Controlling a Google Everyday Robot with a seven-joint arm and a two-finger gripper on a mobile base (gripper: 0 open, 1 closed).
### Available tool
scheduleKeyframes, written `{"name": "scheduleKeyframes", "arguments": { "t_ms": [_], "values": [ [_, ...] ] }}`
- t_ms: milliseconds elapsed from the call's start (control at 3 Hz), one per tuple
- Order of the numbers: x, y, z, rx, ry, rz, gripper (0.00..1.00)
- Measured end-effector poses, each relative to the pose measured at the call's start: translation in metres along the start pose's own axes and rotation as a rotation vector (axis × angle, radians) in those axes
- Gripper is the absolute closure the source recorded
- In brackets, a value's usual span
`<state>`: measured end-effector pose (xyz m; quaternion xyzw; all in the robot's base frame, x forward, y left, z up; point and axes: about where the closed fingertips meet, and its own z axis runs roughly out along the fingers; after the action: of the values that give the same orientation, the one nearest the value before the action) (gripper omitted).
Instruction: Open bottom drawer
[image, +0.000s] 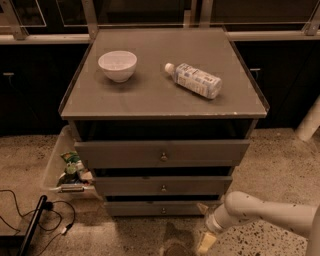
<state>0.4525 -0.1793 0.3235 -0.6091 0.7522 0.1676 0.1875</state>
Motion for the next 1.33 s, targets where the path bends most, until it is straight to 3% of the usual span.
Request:
{"name": "scheduleKeyframes", "arguments": {
  "t_ms": [667, 1000, 1333],
  "values": [
    [0.006, -0.002, 0.014, -0.014, 0.005, 0.009, 0.0],
    [0.027, -0.021, 0.036, 0.04, 0.025, -0.015, 0.0],
    [0.052, -0.051, 0.062, 0.142, 0.061, -0.09, 0.0]
  ]
}}
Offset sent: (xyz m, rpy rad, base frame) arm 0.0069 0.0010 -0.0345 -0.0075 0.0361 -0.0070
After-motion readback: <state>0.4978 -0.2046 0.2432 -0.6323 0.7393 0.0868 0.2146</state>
